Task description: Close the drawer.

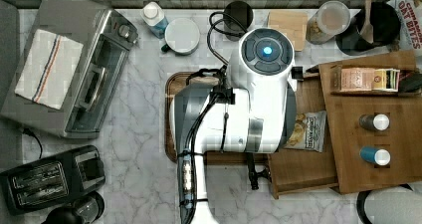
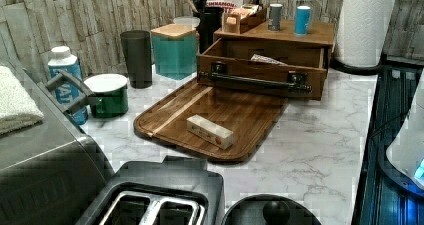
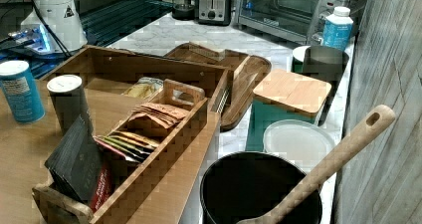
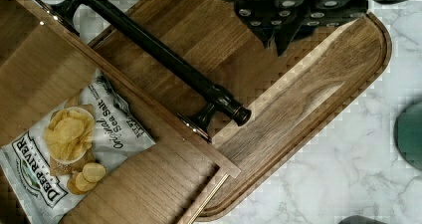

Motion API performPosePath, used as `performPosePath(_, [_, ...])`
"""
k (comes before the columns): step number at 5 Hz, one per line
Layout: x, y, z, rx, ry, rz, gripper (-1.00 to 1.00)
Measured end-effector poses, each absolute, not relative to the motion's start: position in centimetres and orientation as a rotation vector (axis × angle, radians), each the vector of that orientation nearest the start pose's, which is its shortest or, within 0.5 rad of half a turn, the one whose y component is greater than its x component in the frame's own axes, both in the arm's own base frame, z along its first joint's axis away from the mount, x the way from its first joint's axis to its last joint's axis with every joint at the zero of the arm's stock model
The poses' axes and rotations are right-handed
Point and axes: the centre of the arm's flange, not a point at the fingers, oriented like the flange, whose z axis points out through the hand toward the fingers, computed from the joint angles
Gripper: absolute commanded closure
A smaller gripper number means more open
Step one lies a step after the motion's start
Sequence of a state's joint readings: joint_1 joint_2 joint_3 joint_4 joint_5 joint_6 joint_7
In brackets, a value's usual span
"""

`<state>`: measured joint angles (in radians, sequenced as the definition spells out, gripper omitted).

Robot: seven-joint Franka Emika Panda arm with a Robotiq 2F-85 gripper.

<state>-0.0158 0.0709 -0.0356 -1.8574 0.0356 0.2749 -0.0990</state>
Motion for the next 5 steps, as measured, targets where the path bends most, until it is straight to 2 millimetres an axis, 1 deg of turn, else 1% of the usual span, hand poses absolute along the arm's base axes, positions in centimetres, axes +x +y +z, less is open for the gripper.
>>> performPosePath(1, [57.0,-2.7,46.8,-2.916,1.149,0.15,1.0])
performPosePath(3, [56.8,-2.6,44.8,-2.926,1.152,0.208,1.0])
performPosePath(4, [57.4,-2.4,43.9,-2.917,1.134,0.078,1.0])
performPosePath(5, [57.1,-1.5,42.7,-2.932,1.044,-0.017,1.0])
